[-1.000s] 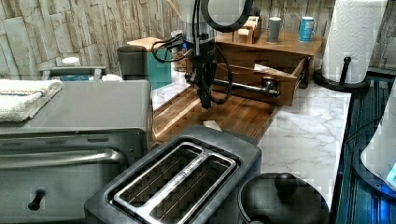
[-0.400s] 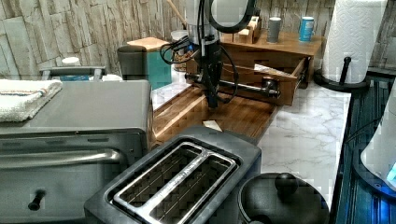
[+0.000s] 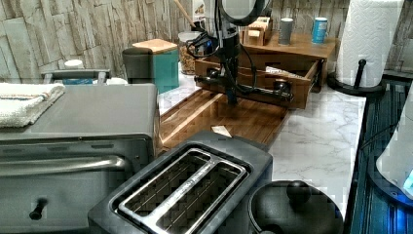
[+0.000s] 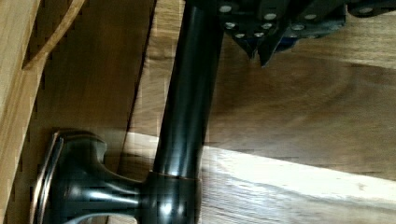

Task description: Close the drawer.

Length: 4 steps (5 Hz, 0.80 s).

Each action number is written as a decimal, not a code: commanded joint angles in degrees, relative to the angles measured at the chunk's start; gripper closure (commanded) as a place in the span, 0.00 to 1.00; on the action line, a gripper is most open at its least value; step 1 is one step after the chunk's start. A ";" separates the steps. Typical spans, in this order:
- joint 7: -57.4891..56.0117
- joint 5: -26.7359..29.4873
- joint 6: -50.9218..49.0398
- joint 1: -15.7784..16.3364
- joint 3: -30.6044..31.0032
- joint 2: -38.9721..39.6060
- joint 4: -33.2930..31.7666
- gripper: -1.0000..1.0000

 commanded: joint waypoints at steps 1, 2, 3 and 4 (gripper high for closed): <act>-10.39 5.65 1.30 -4.19 -13.30 1.51 10.19 1.00; -17.23 7.76 -1.89 -9.44 -13.28 4.13 15.78 1.00; -23.11 10.83 2.32 -12.27 -15.00 7.21 18.86 1.00; -25.54 11.49 -1.48 -14.55 -16.53 10.62 25.48 1.00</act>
